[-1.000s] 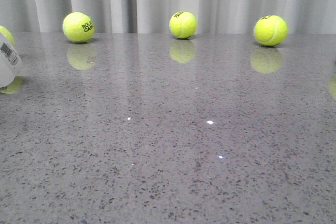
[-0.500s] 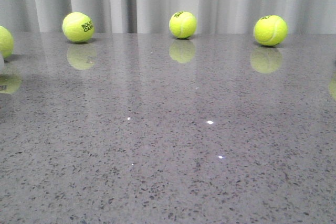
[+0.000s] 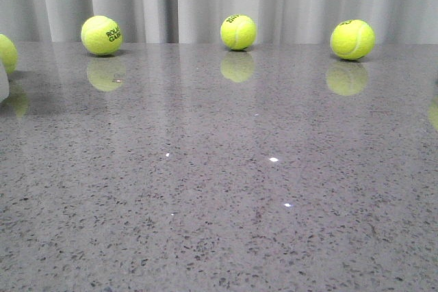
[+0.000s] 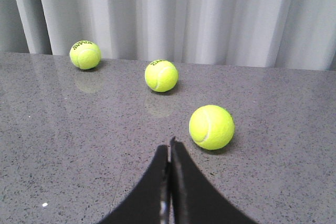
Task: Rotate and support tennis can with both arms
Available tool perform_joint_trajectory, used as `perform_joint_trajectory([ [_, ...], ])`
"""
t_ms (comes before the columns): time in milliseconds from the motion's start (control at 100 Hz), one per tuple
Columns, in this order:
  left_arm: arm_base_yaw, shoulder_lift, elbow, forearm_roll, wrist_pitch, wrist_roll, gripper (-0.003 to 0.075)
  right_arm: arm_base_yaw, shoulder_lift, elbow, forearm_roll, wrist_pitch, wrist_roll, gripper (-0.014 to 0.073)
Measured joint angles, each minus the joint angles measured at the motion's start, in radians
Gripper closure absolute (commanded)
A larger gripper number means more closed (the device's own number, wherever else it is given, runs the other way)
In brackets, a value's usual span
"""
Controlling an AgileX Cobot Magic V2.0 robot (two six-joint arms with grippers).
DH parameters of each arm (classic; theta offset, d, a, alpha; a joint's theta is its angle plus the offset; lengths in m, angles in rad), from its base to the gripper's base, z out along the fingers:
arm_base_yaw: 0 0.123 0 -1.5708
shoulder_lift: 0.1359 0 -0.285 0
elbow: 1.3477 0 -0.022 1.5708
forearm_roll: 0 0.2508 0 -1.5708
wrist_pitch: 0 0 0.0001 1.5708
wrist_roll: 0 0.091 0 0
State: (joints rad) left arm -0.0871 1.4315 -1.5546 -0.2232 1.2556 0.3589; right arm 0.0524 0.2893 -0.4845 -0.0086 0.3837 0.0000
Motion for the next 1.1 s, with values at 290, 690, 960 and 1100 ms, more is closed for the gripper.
perform_joint_trajectory([
  [290, 0.0, 0.0, -0.034, 0.0, 0.0, 0.0, 0.0248, 0.0, 0.0, 0.0, 0.0, 0.0, 0.0, 0.0662],
  [690, 0.0, -0.028, -0.038, 0.0, 0.002, 0.0, 0.0248, 0.0, 0.0, 0.0, 0.0, 0.0, 0.0, 0.0662],
  [960, 0.0, -0.118, -0.053, 0.0, -0.025, -0.003, 0.0248, 0.0, 0.0, 0.0, 0.0, 0.0, 0.0, 0.0662],
  [1100, 0.0, -0.179, -0.051, 0.0, -0.034, -0.016, 0.0248, 0.0, 0.0, 0.0, 0.0, 0.0, 0.0, 0.0662],
])
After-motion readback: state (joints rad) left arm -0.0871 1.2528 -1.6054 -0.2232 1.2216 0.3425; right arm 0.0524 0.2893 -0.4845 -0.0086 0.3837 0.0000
